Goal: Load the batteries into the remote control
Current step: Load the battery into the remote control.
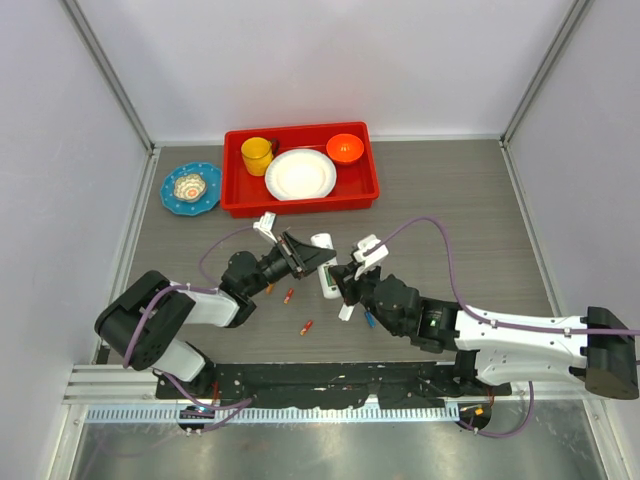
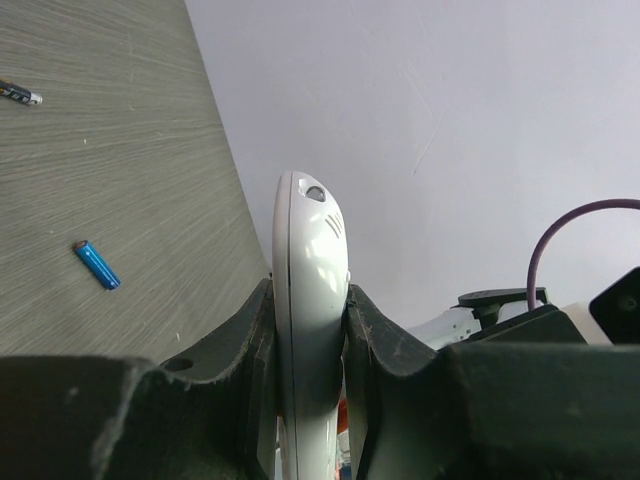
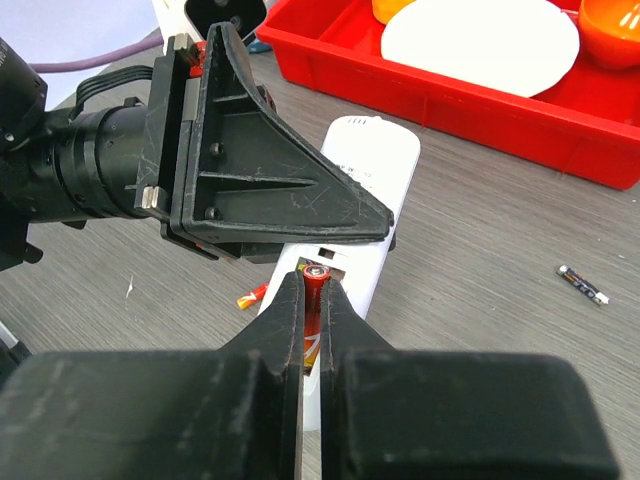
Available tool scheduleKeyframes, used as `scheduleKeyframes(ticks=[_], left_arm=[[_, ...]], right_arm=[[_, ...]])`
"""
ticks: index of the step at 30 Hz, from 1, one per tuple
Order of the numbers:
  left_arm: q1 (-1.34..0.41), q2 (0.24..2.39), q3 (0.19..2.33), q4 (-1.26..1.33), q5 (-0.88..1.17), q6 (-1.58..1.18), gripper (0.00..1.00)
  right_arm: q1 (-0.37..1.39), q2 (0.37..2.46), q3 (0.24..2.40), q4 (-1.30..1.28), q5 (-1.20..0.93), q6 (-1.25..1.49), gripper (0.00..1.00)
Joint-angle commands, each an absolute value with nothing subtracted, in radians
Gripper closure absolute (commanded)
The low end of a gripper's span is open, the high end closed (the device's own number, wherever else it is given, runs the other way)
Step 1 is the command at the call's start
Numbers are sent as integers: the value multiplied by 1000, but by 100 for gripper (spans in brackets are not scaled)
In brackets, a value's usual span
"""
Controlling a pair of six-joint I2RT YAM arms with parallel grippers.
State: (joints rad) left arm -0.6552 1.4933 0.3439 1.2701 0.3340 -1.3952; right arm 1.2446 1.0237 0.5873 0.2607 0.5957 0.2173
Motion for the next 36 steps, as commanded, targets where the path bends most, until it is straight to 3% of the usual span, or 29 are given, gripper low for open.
scheduleKeyframes(ticks=[1, 9, 31, 36], left_arm=[[-660, 1460, 367, 1546, 313, -1379, 100], [-660, 1422, 356, 1545, 276, -1344, 100], [-660, 1347, 321, 1546, 230, -1330, 100], [-660, 1350, 321, 1546, 236, -1333, 100]], right_arm=[[1252, 1037, 655, 137, 565, 276, 99], [1252, 1123, 787, -80, 532, 399, 99], [1252, 1187, 781, -147, 541, 497, 99], [1252, 1201, 801, -159, 546, 499, 92]])
